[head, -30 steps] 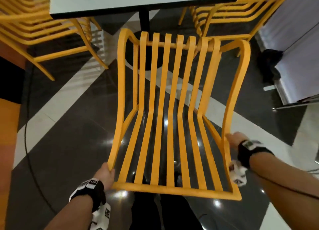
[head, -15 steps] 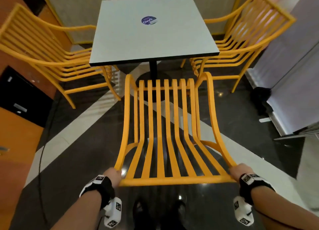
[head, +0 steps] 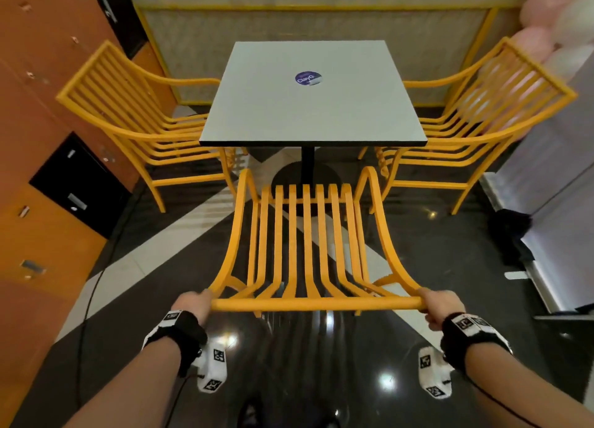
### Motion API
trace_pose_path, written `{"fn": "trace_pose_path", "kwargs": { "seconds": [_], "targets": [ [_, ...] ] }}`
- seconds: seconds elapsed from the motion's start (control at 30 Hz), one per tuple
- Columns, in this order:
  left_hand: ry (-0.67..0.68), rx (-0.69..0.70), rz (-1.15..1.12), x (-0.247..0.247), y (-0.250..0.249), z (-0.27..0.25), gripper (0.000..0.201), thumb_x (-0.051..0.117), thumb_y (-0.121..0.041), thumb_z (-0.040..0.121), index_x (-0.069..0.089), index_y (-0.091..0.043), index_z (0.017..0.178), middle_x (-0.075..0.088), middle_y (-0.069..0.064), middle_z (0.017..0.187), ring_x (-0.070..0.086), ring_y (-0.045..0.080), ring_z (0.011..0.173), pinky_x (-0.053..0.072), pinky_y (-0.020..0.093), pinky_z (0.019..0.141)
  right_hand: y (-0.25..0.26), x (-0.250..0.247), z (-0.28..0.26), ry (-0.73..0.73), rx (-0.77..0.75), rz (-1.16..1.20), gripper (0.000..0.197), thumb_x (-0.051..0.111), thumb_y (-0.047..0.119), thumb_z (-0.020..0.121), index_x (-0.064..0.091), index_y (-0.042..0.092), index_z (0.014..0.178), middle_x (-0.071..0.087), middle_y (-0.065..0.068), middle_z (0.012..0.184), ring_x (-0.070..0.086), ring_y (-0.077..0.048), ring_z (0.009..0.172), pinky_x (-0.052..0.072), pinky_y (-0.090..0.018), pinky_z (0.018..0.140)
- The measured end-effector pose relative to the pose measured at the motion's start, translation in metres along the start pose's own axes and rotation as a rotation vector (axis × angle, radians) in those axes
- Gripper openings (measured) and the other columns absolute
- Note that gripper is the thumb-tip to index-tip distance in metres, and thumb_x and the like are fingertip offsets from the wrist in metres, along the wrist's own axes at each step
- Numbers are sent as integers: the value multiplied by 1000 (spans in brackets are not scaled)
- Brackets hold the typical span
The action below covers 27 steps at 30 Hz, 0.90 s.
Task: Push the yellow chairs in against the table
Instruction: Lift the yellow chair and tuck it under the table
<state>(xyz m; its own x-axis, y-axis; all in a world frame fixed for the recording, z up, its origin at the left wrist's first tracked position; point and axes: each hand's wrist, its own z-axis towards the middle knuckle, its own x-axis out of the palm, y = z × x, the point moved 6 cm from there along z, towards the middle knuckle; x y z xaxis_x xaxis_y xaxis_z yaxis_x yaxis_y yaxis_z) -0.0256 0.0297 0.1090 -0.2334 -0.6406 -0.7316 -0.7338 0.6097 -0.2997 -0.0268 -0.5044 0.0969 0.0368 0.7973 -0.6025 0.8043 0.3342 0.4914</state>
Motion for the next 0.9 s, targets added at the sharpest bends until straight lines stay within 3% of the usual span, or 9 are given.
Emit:
{"fn": "trace_pose_path", "kwargs": {
  "seconds": [0.07,0.17,0.27,0.53,0.6,0.73,0.8,0.9],
  "targets": [
    [-36,1,3,-10,-13,2,41,33,-30,97,61,-2,87,61,22,89,59,38,94,40,36,75,11,2,6,34,20,161,32,58,29,86,62,-1,73,58,-14,62,44,-22,43,35,-24,40],
    [-48,-2,-96,-18,-32,12,45,33,-34,96,60,0,89,61,23,94,58,37,91,43,36,78,33,3,18,67,35,239,29,53,30,91,53,8,72,48,-9,59,37,-17,39,29,-19,39],
    [-94,-16,-274,-21,-44,26,54,36,-48,91,63,-1,100,66,27,104,63,43,96,50,46,91,51,3,30,111,54,277,34,45,40,93,54,11,80,45,-6,64,30,-14,39,26,-17,37],
    [-130,15,-446,-23,-60,36,49,35,-43,98,55,-1,111,65,24,108,60,43,103,44,46,87,75,16,53,50,37,340,40,34,35,98,43,10,68,34,-5,53,27,-16,37,25,-18,37],
    [-124,46,-454,-26,-69,42,47,36,-44,98,56,-2,107,66,22,105,61,41,101,43,43,84,86,17,57,10,13,367,38,35,35,98,42,11,70,35,-6,55,30,-17,40,27,-19,36],
    [-82,89,-454,-42,-100,66,43,38,-41,99,60,-4,99,63,10,82,59,34,85,43,39,81,115,20,78,-58,3,355,29,39,35,95,41,19,72,39,-9,63,38,-21,47,34,-20,38],
    [-48,108,-495,-48,-115,79,37,42,-39,98,59,-7,92,60,7,75,58,32,78,45,39,79,129,24,93,-54,-11,387,19,44,28,95,41,22,77,40,-9,67,39,-20,49,35,-21,37],
    [-4,175,-490,-53,-130,101,34,49,-37,95,62,-6,98,68,11,86,58,26,69,49,38,76,146,27,108,-46,-32,345,8,46,12,91,45,18,97,43,-11,69,41,-20,49,36,-22,36]
  ]
}}
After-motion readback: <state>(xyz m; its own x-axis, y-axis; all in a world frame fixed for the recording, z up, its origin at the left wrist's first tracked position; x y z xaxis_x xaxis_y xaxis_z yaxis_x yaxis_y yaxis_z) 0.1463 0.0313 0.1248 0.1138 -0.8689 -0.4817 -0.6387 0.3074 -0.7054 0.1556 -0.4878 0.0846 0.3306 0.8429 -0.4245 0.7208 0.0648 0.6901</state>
